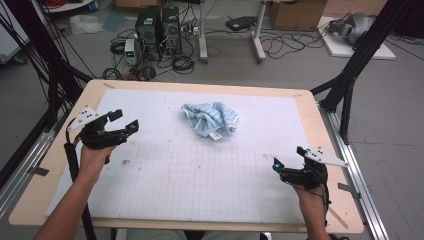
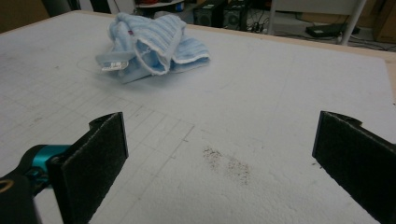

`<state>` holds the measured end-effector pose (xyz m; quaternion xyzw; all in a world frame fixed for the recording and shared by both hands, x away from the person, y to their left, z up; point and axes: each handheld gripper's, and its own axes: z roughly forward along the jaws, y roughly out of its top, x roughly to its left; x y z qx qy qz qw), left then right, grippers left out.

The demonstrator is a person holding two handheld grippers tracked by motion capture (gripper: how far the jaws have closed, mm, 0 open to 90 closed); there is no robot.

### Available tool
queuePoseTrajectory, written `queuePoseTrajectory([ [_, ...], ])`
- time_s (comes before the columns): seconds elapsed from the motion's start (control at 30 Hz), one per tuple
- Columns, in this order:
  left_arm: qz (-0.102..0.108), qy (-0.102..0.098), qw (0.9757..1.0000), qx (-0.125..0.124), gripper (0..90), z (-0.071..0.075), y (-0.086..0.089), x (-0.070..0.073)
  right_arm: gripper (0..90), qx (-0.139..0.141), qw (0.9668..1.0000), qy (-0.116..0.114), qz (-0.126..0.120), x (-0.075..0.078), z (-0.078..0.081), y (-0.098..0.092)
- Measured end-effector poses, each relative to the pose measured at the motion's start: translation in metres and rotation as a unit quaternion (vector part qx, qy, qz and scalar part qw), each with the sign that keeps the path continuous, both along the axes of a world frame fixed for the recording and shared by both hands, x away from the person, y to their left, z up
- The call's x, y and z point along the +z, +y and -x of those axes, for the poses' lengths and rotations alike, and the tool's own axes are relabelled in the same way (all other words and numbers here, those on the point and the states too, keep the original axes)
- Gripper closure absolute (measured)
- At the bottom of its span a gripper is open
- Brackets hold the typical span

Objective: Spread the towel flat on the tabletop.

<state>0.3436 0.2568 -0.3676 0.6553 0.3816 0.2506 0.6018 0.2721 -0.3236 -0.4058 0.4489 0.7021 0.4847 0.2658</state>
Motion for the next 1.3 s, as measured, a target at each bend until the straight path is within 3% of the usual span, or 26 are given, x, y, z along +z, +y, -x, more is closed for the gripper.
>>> queuePoseTrajectory([
  [0.23,-0.008,0.009,0.9995,-0.028,19.0,-0.021,-0.029,0.016,2.3,0.013,0.9999,0.006,0.000,0.000,-0.001,0.005],
  [0.5,-0.012,0.033,0.9979,-0.055,22.0,-0.047,-0.061,0.011,2.4,0.018,0.9998,0.009,0.001,0.000,-0.001,0.008],
  [0.63,-0.016,0.050,0.9969,-0.059,21.7,-0.064,-0.078,0.004,2.3,0.022,0.9997,0.010,0.002,0.000,-0.002,0.009],
  [0.77,-0.017,0.078,0.9947,-0.065,22.3,-0.083,-0.098,-0.008,2.3,0.026,0.9996,0.010,0.001,-0.001,-0.003,0.010],
  [0.97,-0.026,0.101,0.9920,-0.070,23.5,-0.100,-0.121,-0.021,2.4,0.027,0.9996,0.013,0.002,-0.003,-0.004,0.011],
  [1.0,-0.034,0.111,0.9903,-0.076,23.6,-0.107,-0.133,-0.029,2.4,0.026,0.9995,0.016,0.000,-0.003,-0.003,0.012],
  [1.17,-0.051,0.127,0.9860,-0.096,25.5,-0.117,-0.158,-0.045,2.3,0.029,0.9994,0.017,0.002,-0.004,-0.004,0.013],
  [1.23,-0.055,0.127,0.9855,-0.098,25.5,-0.118,-0.162,-0.048,2.3,0.029,0.9994,0.017,0.003,-0.004,-0.004,0.013],
  [1.3,-0.078,0.137,0.9825,-0.100,25.5,-0.121,-0.176,-0.059,2.4,0.029,0.9994,0.021,0.001,-0.005,-0.004,0.012],
])
